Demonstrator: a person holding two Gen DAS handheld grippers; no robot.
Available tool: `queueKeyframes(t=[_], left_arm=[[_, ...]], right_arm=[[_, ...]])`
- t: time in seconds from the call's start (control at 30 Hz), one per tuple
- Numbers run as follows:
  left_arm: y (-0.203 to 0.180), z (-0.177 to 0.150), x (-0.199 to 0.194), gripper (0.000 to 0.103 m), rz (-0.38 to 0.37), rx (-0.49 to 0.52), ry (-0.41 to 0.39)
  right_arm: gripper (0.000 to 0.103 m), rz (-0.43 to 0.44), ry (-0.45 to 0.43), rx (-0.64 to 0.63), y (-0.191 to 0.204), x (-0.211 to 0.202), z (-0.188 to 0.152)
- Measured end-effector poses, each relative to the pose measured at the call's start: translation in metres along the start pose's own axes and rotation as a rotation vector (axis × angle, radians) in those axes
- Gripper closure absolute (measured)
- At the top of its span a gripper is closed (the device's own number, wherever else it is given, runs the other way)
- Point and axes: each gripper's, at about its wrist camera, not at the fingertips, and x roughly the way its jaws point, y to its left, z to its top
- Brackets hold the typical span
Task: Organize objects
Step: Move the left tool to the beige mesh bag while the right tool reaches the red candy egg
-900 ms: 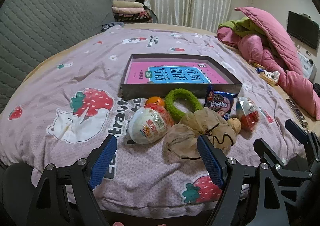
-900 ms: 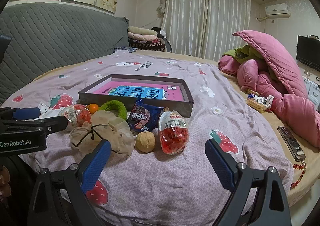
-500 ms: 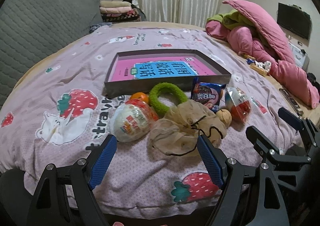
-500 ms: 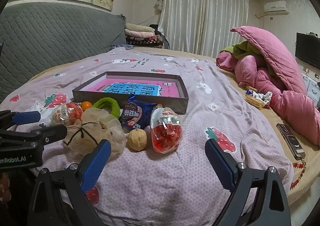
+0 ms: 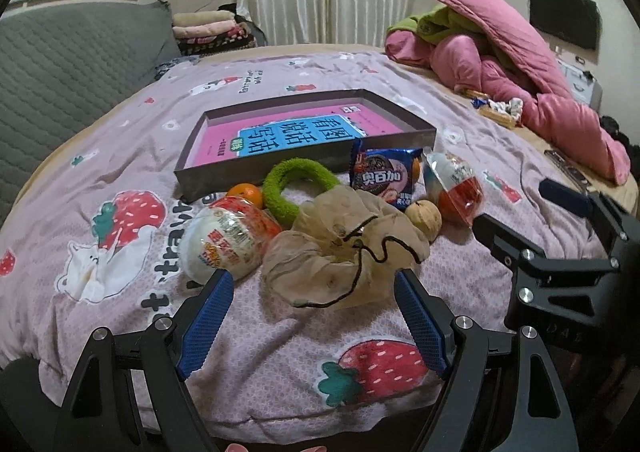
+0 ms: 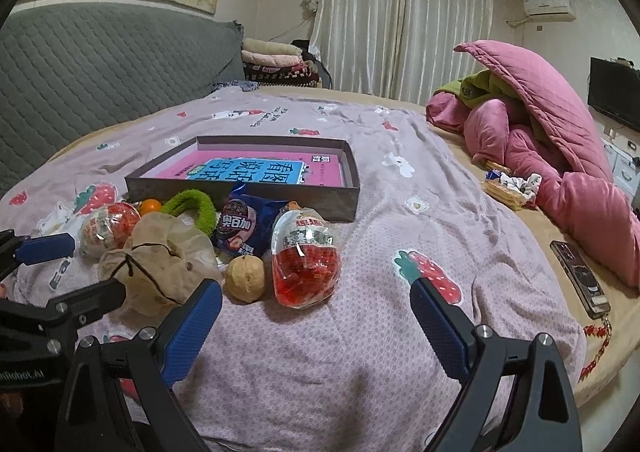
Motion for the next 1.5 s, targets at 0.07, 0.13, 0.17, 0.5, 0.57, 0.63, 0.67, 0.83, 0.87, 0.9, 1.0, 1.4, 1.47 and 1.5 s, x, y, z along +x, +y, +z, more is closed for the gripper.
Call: queueKeyframes(t=[0.07, 0.13, 0.17, 0.5, 0.57, 0.63, 0.67, 0.83, 0.87, 0.9, 1.0, 1.4, 1.47, 1.5], left_arm=[[-0.004, -0.001, 0.004, 0.020, 0.008, 0.017, 0.002], [-0.006, -0.001, 0.006, 0.020, 0.015, 0.030, -0.001], [-0.007, -0.001, 0.008, 0.020, 0.017, 0.035, -0.003], [-0.019, 0.004, 0.023, 0.020, 0.032, 0.071, -0.003], [-0.021, 0.004, 0.027, 0.020, 0.031, 0.079, 0.000], [-0.024, 0.003, 0.032, 0.020, 0.037, 0.088, 0.008], [-0.025, 0.003, 0.034, 0.020, 0.040, 0.092, 0.013], [-0.027, 0.003, 0.043, 0.020, 0.059, 0.092, 0.022], [-0.027, 0.003, 0.044, 0.020, 0.057, 0.088, 0.022], [-0.027, 0.004, 0.045, 0.020, 0.053, 0.084, 0.019], [-0.027, 0.005, 0.048, 0.020, 0.045, 0.076, 0.014], [-0.022, 0.008, 0.056, 0.049, -0.012, 0.038, 0.017], [-0.022, 0.009, 0.057, 0.063, -0.033, 0.040, 0.024], [-0.021, 0.008, 0.056, 0.071, -0.041, 0.037, 0.024]], right_arm=[[0.008, 0.002, 0.009, -0.004, -0.001, 0.004, 0.002], [0.008, 0.012, 0.020, 0.002, -0.003, 0.008, 0.004], [0.008, 0.015, 0.026, 0.005, -0.004, 0.011, 0.005], [0.012, 0.065, 0.115, 0.084, -0.021, 0.043, 0.018], [0.016, 0.082, 0.127, 0.097, -0.024, 0.049, 0.020], [0.018, 0.093, 0.147, 0.101, -0.025, 0.055, 0.021], [0.019, 0.099, 0.156, 0.100, -0.025, 0.058, 0.021], [0.023, 0.130, 0.182, 0.091, -0.022, 0.067, 0.021], [0.026, 0.135, 0.182, 0.088, -0.021, 0.068, 0.021], [0.028, 0.136, 0.185, 0.085, -0.020, 0.069, 0.021], [0.036, 0.150, 0.193, 0.081, -0.018, 0.073, 0.021], [0.047, 0.191, 0.163, 0.060, -0.013, 0.075, 0.021], [0.047, 0.189, 0.155, 0.061, -0.014, 0.074, 0.021], [0.047, 0.186, 0.151, 0.060, -0.015, 0.073, 0.022]])
